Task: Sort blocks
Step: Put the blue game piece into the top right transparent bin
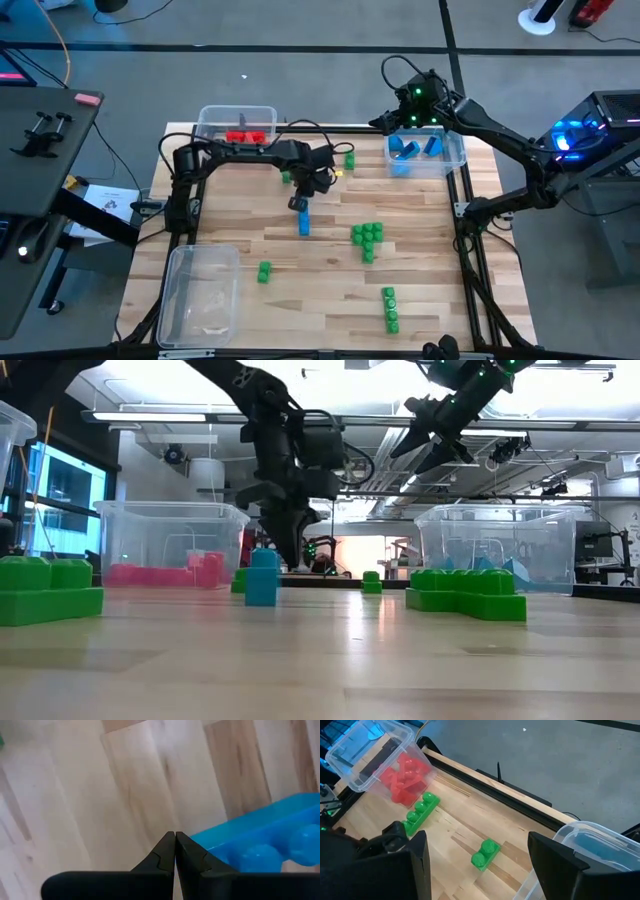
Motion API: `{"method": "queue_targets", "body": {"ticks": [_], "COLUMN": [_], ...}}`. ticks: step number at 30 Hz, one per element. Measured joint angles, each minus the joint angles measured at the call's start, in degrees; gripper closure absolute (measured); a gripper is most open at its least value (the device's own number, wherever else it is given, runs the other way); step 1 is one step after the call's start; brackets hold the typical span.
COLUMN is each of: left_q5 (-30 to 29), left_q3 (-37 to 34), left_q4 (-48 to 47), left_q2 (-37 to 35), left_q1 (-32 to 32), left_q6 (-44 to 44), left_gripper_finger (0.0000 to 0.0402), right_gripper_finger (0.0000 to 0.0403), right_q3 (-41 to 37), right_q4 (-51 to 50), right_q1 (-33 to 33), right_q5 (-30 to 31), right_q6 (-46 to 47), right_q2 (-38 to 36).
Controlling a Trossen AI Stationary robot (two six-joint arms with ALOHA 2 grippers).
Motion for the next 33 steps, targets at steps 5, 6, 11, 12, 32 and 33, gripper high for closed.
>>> {"method": "queue_targets", "body": {"ticks": [5, 6, 11, 12, 32, 33], "left_q5": [0.0, 0.02, 0.32, 0.82, -1.59, -1.29], "left_q3": [0.0, 0.0, 0.02, 0.0, 1.33, 0.25], "left_q4": [-2.78, -4.15, -9.7, -10.88, -15.46, -14.46], "left_q2": [0.0, 0.0, 0.0, 0.0, -11.93, -13.99], "left_q1": [1.19, 1.41, 1.63, 1.61, -1.09, -1.98], "left_q6": [-2.88, -3.87, -7.01, -7.57, -11.37, -11.47], "left_gripper_finger": [0.0401, 0.0401, 0.0401, 0.0401, 0.0401, 0.0401], "right_gripper_finger": [0.0188, 0.0188, 0.0188, 0.0188, 0.0188, 0.0188], "right_q3": [0.0, 0.0, 0.0, 0.0, 0.0, 0.0], "right_q4": [0.0, 0.0, 0.02, 0.05, 0.36, 0.28], "right_q1": [0.12, 0.2, 0.26, 0.26, 0.24, 0.3], "right_q5": [0.0, 0.0, 0.0, 0.0, 0.0, -0.01], "right_q6": [0.0, 0.0, -0.02, -0.02, -0.51, -0.16], "right_q2": [0.0, 0.0, 0.0, 0.0, 0.0, 0.0]}}
